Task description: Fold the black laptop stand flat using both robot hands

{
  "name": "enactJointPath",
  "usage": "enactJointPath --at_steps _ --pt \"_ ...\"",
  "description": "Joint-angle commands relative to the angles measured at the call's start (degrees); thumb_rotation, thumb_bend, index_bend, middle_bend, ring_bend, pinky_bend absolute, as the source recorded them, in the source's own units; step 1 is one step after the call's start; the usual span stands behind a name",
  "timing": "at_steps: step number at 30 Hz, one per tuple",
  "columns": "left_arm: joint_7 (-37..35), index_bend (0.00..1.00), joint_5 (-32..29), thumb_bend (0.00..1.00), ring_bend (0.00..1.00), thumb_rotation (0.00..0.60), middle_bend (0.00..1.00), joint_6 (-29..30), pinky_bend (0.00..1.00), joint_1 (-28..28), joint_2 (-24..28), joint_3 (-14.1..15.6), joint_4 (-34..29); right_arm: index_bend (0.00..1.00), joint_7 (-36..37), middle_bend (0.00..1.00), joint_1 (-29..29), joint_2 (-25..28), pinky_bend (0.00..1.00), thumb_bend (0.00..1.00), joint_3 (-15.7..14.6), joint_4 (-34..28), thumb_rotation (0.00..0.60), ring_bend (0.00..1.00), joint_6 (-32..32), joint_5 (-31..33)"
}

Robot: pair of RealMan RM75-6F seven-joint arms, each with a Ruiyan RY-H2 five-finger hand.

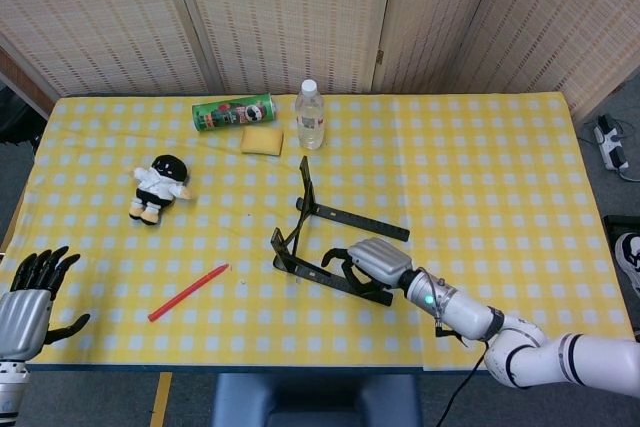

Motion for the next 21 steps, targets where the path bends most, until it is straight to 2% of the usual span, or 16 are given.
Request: enactJointPath --at_steps 1,6,9,12,21 --pt "0.1 0.18 0.2 0.21 0.07 0.600 0.10 0.1 0.00 0.0 -0.1 0.0 0.0 0.31 4.0 0.74 0.5 0.9 0.88 0.78 0.3 -1.5 0.600 0.89 -1.1 -1.6" --pt "0.1 0.18 0.2 0.21 0.07 0.600 0.10 -0.1 0.00 -0.1 -0.2 0.1 0.0 0.31 7.7 0.72 3.8 -4.4 0.88 0.78 1.2 3.3 0.600 0.87 -6.3 -0.1" --pt "-0.1 0.18 0.1 0.21 0.07 0.600 0.11 -0.1 0.00 0.0 -0.1 0.1 0.3 0.31 8.4 0.67 5.6 -8.1 0.88 0.78 2.0 6.8 0.600 0.82 -8.6 1.6" --pt "-0.5 0.18 -0.3 0.21 0.07 0.600 0.10 -0.1 0.00 0.2 -0.1 0.0 0.5 0.31 8.0 0.63 7.0 -11.1 0.88 0.78 2.9 9.8 0.600 0.77 -9.8 3.2" --pt "-1.4 0.18 -0.4 0.21 0.07 0.600 0.11 -0.2 0.00 0.4 -0.4 0.1 1.5 0.31 5.3 0.59 10.8 -17.2 0.88 0.78 5.3 16.7 0.600 0.75 -13.1 9.1"
